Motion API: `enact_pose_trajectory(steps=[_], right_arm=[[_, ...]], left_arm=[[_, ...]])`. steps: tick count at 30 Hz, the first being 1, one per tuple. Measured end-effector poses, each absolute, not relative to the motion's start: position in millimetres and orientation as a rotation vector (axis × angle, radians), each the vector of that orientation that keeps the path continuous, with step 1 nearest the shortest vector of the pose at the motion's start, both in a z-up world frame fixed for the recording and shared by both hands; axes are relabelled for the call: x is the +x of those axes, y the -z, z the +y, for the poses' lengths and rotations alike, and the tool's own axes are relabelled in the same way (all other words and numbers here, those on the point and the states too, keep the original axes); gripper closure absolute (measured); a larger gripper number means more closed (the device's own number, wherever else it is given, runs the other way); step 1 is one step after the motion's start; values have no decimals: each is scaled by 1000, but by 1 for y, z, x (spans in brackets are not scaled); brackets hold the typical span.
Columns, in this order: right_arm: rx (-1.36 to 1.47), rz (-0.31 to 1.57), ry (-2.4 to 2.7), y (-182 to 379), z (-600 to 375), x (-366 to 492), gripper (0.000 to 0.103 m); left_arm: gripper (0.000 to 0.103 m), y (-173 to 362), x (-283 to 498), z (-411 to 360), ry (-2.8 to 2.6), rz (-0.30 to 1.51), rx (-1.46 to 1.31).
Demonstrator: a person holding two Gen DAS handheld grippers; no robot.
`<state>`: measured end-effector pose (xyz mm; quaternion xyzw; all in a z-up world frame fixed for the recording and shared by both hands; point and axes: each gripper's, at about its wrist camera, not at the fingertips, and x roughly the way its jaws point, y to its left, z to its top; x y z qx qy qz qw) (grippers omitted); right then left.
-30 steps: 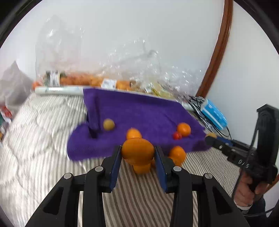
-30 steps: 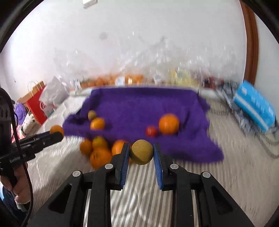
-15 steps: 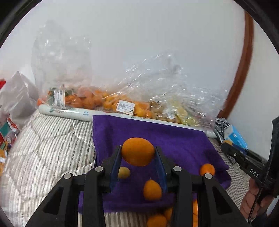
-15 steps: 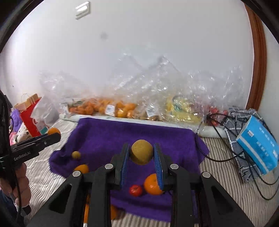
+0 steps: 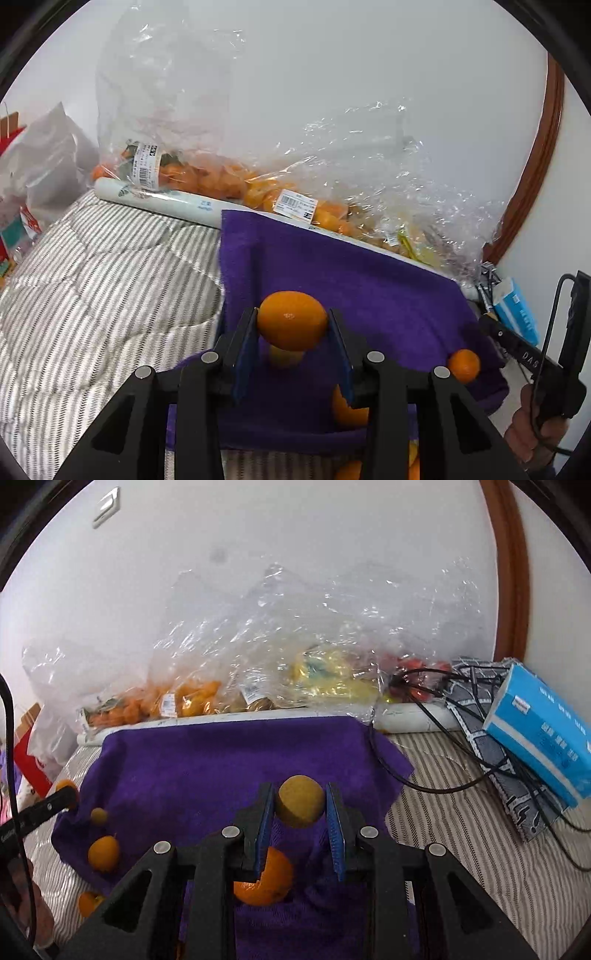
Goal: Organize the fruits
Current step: 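Lower both fruits onto the towel and open both grippers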
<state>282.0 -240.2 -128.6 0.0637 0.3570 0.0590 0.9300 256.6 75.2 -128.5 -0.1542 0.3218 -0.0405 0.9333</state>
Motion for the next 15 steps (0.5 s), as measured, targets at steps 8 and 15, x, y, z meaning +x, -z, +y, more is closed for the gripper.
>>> enact_pose_trajectory(steps=[8,15], right_arm=[[121,737,-99,138,-239,284,76],[132,757,-98,146,-239,287,76]], left_arm=[[67,131,257,67,93,668,-308],[67,135,258,59,101,690,-290]])
